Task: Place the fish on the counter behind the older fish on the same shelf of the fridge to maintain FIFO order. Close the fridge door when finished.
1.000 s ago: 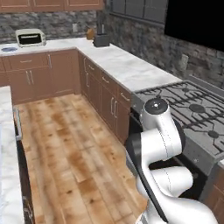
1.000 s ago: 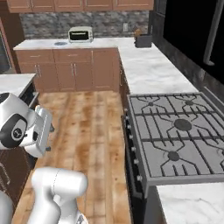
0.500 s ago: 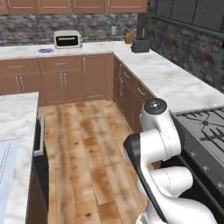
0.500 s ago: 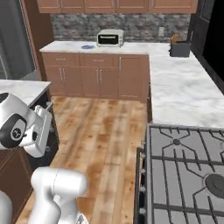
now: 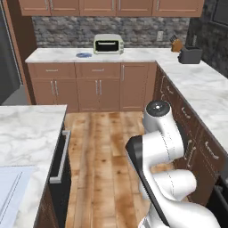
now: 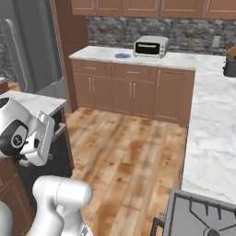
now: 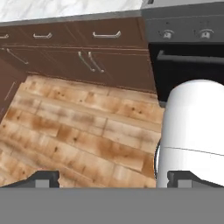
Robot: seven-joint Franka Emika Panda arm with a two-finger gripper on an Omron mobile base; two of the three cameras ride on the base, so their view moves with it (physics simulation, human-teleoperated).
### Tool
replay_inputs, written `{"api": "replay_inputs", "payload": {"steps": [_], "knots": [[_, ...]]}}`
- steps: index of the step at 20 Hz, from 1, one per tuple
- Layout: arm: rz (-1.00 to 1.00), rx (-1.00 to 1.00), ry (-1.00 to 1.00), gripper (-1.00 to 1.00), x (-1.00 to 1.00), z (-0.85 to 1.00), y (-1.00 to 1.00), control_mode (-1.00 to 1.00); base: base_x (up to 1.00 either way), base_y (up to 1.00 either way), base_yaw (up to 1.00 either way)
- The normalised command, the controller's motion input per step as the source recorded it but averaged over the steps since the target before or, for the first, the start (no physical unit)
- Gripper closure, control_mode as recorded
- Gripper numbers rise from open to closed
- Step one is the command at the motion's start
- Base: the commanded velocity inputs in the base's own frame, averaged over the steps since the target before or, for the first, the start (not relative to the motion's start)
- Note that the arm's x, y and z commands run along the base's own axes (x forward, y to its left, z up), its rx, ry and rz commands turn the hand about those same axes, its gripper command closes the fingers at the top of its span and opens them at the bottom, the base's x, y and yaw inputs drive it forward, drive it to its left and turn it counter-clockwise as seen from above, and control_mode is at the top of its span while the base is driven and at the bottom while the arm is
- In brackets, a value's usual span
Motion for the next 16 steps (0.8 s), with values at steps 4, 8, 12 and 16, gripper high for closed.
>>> {"api": "replay_inputs", "payload": {"steps": [4, 8, 12, 16], "knots": [[0.0, 0.0, 0.0, -1.0, 0.0, 0.0, 0.0, 1.0, 1.0, -0.41, 0.38], [0.0, 0.0, 0.0, -1.0, 0.0, 0.0, 0.0, 1.0, 1.0, -0.37, 0.37], [0.0, 0.0, 0.0, -1.0, 0.0, 0.0, 0.0, 1.0, 1.0, -0.4, 0.38], [0.0, 0.0, 0.0, -1.0, 0.0, 0.0, 0.0, 1.0, 1.0, -0.42, 0.39]]}}
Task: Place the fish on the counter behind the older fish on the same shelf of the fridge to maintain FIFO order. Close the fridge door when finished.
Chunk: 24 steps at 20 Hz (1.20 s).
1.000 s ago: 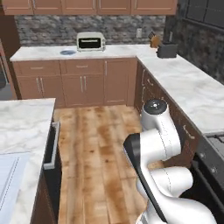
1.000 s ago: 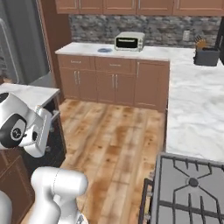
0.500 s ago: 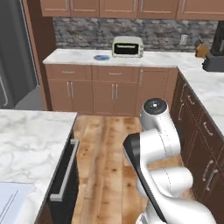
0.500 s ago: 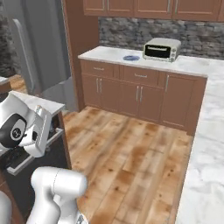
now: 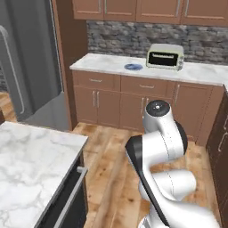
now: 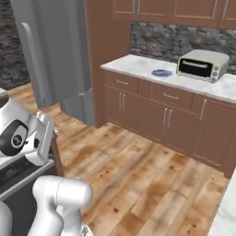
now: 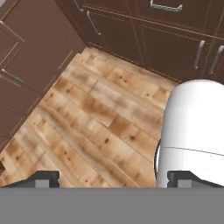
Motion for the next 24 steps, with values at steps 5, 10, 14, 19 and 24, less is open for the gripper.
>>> {"api": "replay_inputs", "payload": {"steps": [5, 10, 14, 19, 24], "knots": [[0.0, 0.0, 0.0, -1.0, 0.0, 0.0, 0.0, 1.0, 1.0, -0.41, 0.4], [0.0, 0.0, 0.0, -1.0, 0.0, 0.0, 0.0, 1.0, 1.0, -0.39, 0.41], [0.0, 0.0, 0.0, -1.0, 0.0, 0.0, 0.0, 1.0, 1.0, -0.36, 0.41], [0.0, 0.0, 0.0, -1.0, 0.0, 0.0, 0.0, 1.0, 1.0, -0.26, 0.39], [0.0, 0.0, 0.0, -1.0, 0.0, 0.0, 0.0, 1.0, 1.0, -0.16, 0.39]]}}
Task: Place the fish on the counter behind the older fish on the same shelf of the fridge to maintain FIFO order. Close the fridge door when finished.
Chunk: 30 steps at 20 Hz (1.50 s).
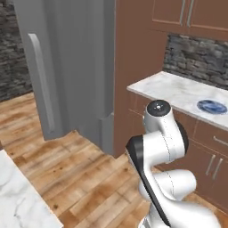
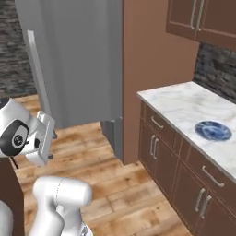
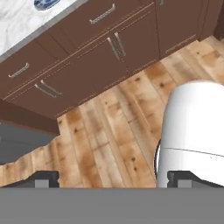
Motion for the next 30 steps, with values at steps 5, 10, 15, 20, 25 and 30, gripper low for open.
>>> {"api": "replay_inputs", "payload": {"steps": [5, 10, 15, 20, 25, 30], "knots": [[0.0, 0.0, 0.0, -1.0, 0.0, 0.0, 0.0, 1.0, 1.0, -0.17, 0.39], [0.0, 0.0, 0.0, -1.0, 0.0, 0.0, 0.0, 1.0, 1.0, -0.14, 0.34], [0.0, 0.0, 0.0, -1.0, 0.0, 0.0, 0.0, 1.0, 1.0, -0.15, 0.3], [0.0, 0.0, 0.0, -1.0, 0.0, 0.0, 0.0, 1.0, 0.94, -0.58, 0.33], [0.0, 0.0, 0.0, -1.0, 0.0, 0.0, 0.0, 1.0, 0.98, -0.45, 0.33], [0.0, 0.0, 0.0, -1.0, 0.0, 0.0, 0.0, 1.0, 0.73, -0.26, 0.26]]}}
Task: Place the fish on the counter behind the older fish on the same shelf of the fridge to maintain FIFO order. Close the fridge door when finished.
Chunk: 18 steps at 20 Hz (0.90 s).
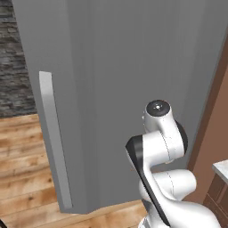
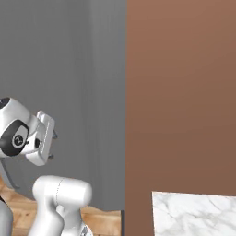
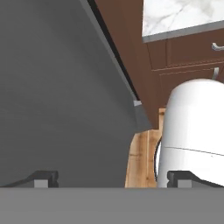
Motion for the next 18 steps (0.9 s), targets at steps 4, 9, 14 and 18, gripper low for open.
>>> {"api": "replay_inputs", "payload": {"steps": [4, 9, 14, 18], "knots": [[0.0, 0.0, 0.0, -1.0, 0.0, 0.0, 0.0, 1.0, 0.19, -0.13, 0.08], [0.0, 0.0, 0.0, -1.0, 0.0, 0.0, 0.0, 1.0, 0.1, 0.0, 0.0], [0.0, 0.0, 0.0, -1.0, 0.0, 0.0, 0.0, 1.0, 0.49, -0.01, 0.0], [0.0, 0.0, 0.0, -1.0, 0.0, 0.0, 0.0, 1.0, 0.06, -0.02, 0.0]]}}
